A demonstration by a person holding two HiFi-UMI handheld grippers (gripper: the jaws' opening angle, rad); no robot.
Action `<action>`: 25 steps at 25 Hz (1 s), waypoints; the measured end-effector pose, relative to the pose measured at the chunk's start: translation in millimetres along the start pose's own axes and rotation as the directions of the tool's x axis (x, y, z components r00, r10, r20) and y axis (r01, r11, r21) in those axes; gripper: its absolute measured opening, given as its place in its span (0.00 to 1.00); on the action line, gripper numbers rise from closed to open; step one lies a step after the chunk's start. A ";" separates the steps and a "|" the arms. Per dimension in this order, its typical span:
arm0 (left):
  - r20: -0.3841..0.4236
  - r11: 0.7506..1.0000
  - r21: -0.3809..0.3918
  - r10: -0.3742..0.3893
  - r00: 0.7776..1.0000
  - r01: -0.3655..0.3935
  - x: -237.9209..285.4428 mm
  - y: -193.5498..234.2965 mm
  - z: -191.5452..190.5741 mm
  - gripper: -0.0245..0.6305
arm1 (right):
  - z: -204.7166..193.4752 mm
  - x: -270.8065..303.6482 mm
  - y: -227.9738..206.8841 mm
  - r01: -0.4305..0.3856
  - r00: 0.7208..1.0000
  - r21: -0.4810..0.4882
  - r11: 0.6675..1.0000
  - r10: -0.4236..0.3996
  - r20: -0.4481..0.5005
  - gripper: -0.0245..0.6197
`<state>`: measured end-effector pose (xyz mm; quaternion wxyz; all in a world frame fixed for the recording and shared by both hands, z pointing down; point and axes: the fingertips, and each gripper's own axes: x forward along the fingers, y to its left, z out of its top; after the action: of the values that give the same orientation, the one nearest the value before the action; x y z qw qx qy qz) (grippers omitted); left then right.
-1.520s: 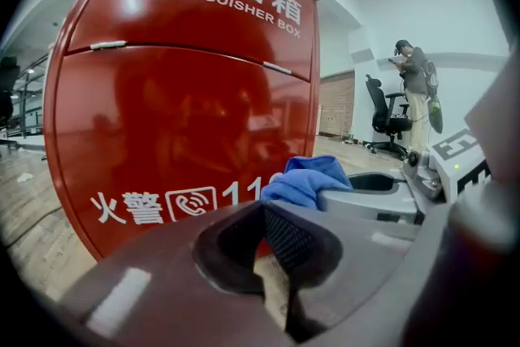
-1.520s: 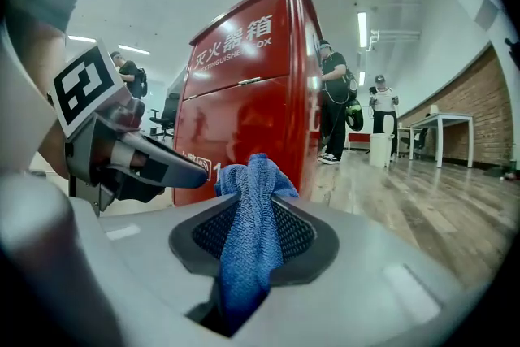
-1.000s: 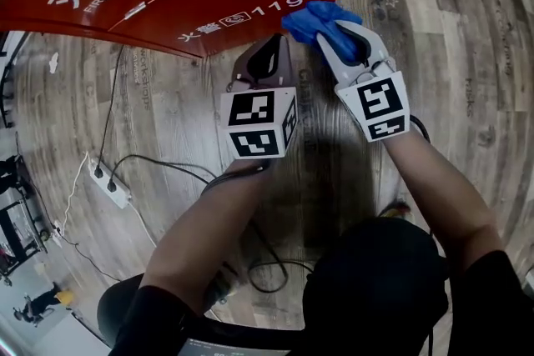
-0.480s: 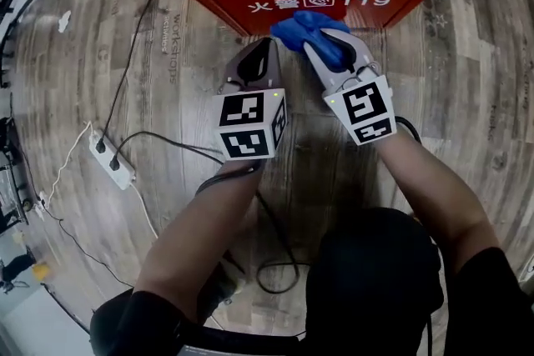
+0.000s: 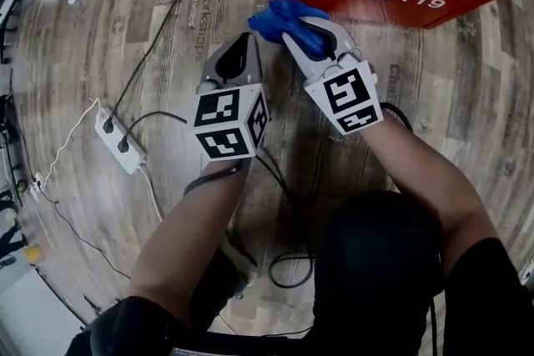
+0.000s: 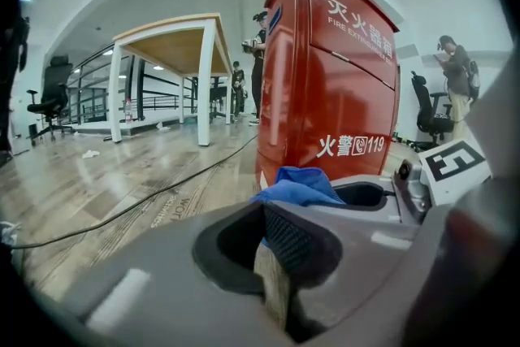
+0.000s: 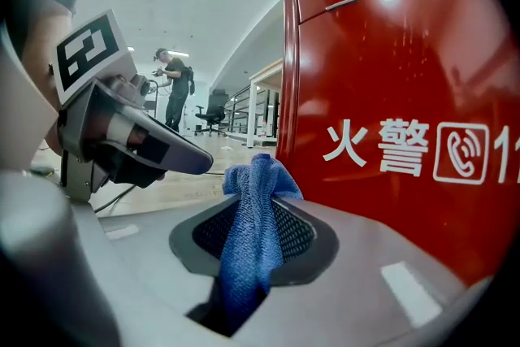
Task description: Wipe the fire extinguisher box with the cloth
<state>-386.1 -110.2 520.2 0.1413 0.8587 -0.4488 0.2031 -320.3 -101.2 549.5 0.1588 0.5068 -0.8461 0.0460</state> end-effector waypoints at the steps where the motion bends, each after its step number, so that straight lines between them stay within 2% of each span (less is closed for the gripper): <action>1: -0.001 1.000 0.005 -0.005 1.000 0.005 -0.4 -3.3 -0.7 0.04 | -0.2 -2.5 -0.8 0.001 1.000 -0.003 1.000 -0.001 -0.002 0.21; 6: -0.011 0.999 0.020 -0.047 0.999 0.047 13.4 -44.2 0.8 0.04 | -10.5 -31.6 -29.6 0.043 0.999 0.019 0.999 -0.043 -0.011 0.21; 12: -0.046 0.993 0.038 -0.110 0.993 0.112 50.1 -126.1 1.6 0.04 | -41.3 -97.0 -95.9 0.136 0.990 0.073 0.988 -0.134 -0.039 0.21; 19: -0.086 0.979 0.053 -0.190 0.978 0.195 76.1 -212.2 -1.9 0.04 | -95.9 -179.3 -181.3 0.282 0.957 0.126 0.951 -0.270 -0.105 0.21; 22: -0.106 0.975 0.059 -0.209 0.972 0.216 82.1 -235.2 -9.0 0.04 | -111.9 -201.8 -199.9 0.317 0.946 0.137 0.939 -0.301 -0.123 0.21; 25: -0.112 0.972 0.056 -0.219 0.969 0.227 84.3 -248.2 -12.5 0.04 | -112.4 -211.1 -200.7 0.316 0.946 0.142 0.938 -0.301 -0.118 0.21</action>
<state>-139.9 -26.7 556.3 0.1573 0.8962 -0.3341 0.2460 -28.2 6.8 572.5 0.1628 0.6417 -0.7411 0.1117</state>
